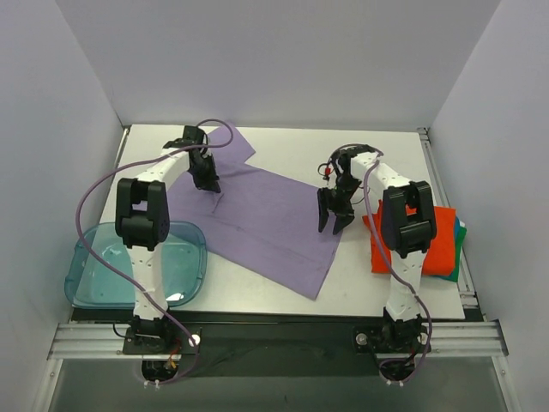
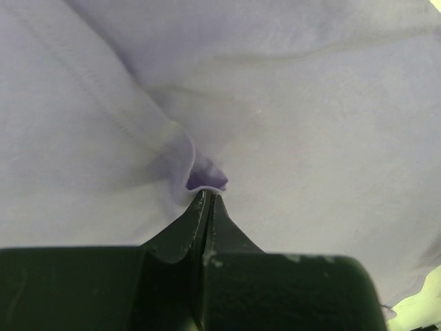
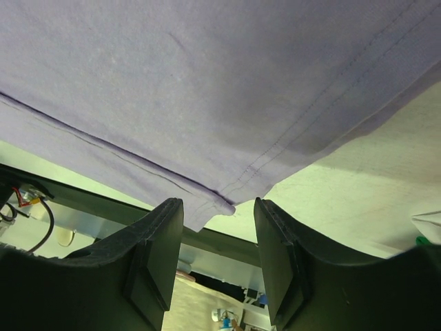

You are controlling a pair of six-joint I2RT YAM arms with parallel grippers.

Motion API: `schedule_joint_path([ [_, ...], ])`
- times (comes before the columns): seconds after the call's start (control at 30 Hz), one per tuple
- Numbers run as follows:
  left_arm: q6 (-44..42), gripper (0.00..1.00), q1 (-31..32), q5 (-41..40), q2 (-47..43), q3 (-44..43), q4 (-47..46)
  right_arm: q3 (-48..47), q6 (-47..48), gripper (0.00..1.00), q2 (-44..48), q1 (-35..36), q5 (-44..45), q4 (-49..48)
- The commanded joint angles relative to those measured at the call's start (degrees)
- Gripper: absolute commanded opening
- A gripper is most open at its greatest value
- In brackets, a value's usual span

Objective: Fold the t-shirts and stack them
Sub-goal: Fold the flattened tshirt in 1/3 of the way, then grap the side of the flattened tshirt furthest away from the robot with both arms

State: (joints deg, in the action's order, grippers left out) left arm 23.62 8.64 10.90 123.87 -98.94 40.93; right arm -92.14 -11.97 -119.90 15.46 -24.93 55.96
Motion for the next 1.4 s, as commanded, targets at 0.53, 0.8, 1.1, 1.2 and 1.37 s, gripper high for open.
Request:
schedule_joint_path([
  [0.53, 9.34, 0.39, 1.82, 11.51, 1.81, -10.04, -4.54, -2.78, -0.95, 0.46, -0.69, -1.05, 1.19, 2.31],
  [0.8, 7.50, 0.38, -4.33, 8.62, 8.13, -18.83, -2.96, -10.33, -2.71, 0.46, -4.64, -1.40, 2.34, 1.25],
  [1.1, 6.09, 0.34, -8.11, 4.75, 15.52, -21.74, -6.21, -13.86, -3.24, 0.46, -10.62, -1.66, 3.57, 0.20],
  [1.2, 6.35, 0.33, -8.38, 3.79, 15.61, -18.68, -7.00, -12.55, -2.97, 0.46, -11.59, -1.66, 4.45, -0.33],
  [1.37, 6.79, 0.33, -10.66, 1.50, 12.28, -10.86, -7.88, -10.00, -3.50, 0.46, -12.55, -1.75, 4.62, -0.59],
])
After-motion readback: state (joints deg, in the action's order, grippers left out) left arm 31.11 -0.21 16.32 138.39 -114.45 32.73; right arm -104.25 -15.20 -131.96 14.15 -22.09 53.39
